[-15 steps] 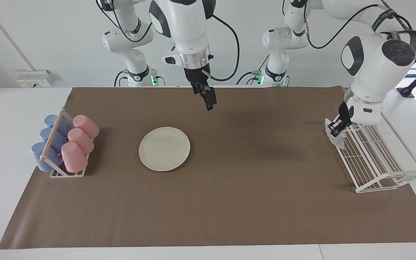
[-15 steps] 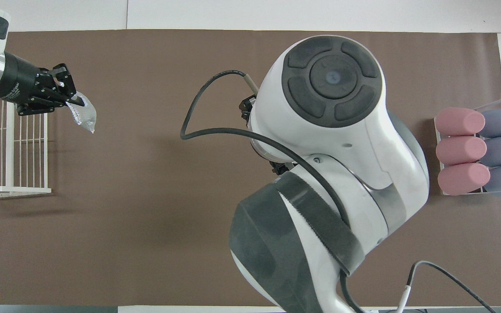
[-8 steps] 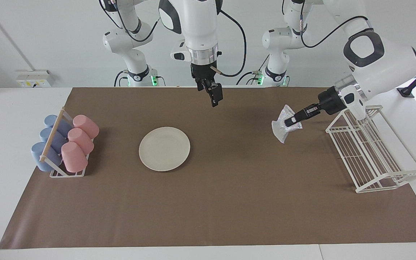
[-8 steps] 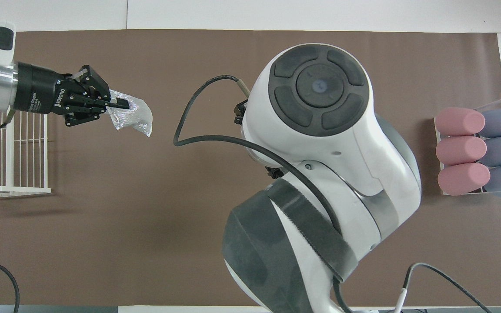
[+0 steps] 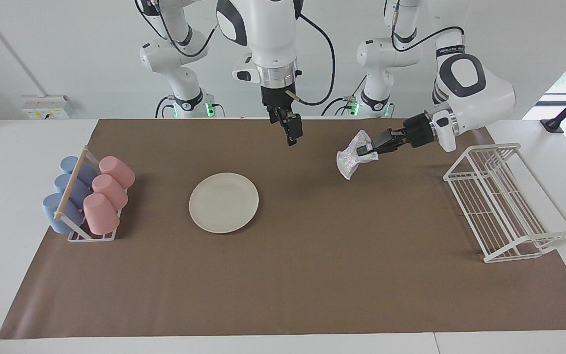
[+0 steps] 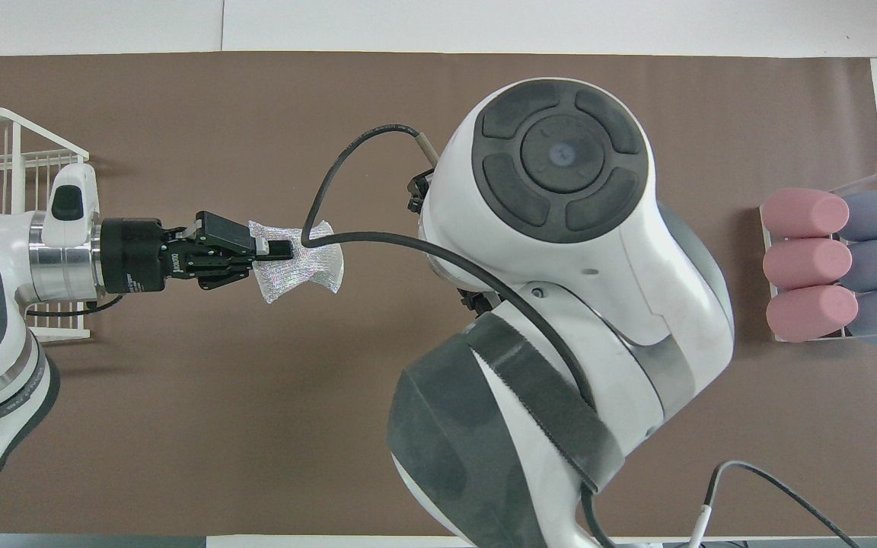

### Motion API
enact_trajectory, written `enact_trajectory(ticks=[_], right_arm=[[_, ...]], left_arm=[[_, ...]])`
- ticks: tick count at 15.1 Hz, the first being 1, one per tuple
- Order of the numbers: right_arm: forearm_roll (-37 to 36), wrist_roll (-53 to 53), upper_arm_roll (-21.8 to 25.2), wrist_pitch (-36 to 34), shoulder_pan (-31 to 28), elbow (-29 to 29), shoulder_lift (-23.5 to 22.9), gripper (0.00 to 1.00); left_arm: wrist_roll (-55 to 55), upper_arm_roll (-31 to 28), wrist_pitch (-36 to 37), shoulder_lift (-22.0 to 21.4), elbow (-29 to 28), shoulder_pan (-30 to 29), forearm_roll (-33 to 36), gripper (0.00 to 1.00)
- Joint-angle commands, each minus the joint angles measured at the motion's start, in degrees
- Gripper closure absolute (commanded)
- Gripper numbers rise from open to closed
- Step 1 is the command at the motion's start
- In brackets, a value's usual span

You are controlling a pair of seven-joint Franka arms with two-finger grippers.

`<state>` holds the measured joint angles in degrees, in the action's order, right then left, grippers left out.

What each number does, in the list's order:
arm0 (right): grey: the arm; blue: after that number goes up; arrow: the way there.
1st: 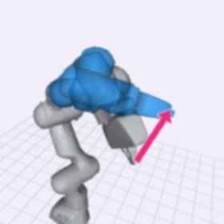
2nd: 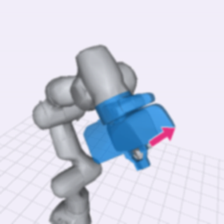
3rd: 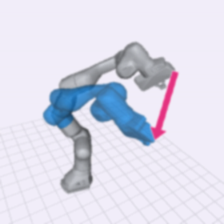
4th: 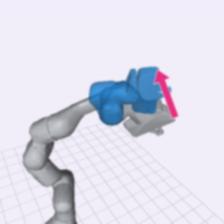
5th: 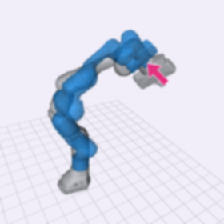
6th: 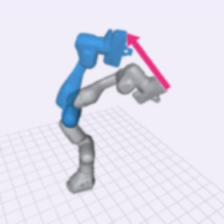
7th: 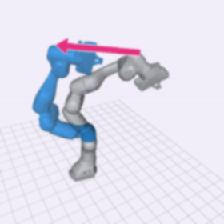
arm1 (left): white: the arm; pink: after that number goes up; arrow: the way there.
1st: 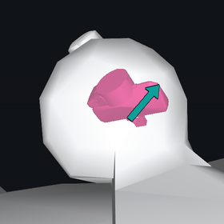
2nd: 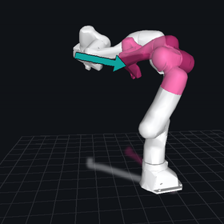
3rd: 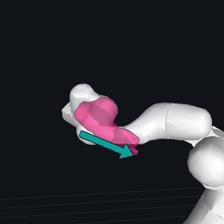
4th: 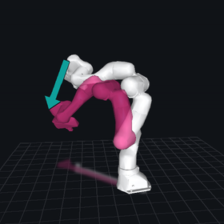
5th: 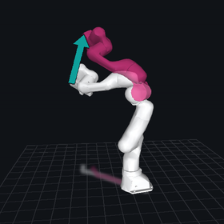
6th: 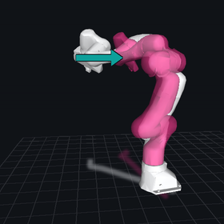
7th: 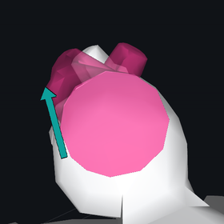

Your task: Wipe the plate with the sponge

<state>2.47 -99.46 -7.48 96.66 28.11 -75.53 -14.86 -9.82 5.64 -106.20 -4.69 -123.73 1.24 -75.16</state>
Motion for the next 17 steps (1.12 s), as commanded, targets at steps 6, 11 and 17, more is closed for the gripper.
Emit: enact_trajectory(ticks=[6,11,17], right_arm=[[3.8,-4.3,-0.5,8.7,1.2,-7.0,1.8,0.00],[4.1,-4.4,-0.7,10.1,1.4,-11.6,3.9,0.00],[8.3,-4.7,-1.4,13.6,1.4,-17.2,6.2,0.00]], left_arm=[[-15.1,-0.5,-1.1,-3.8,-10.0,6.2,-14.3,1.00],[-17.0,-0.5,-1.3,-3.5,-10.7,7.9,-16.9,1.00],[-17.1,-0.5,-1.4,-3.7,-11.1,8.7,-16.9,1.00]])
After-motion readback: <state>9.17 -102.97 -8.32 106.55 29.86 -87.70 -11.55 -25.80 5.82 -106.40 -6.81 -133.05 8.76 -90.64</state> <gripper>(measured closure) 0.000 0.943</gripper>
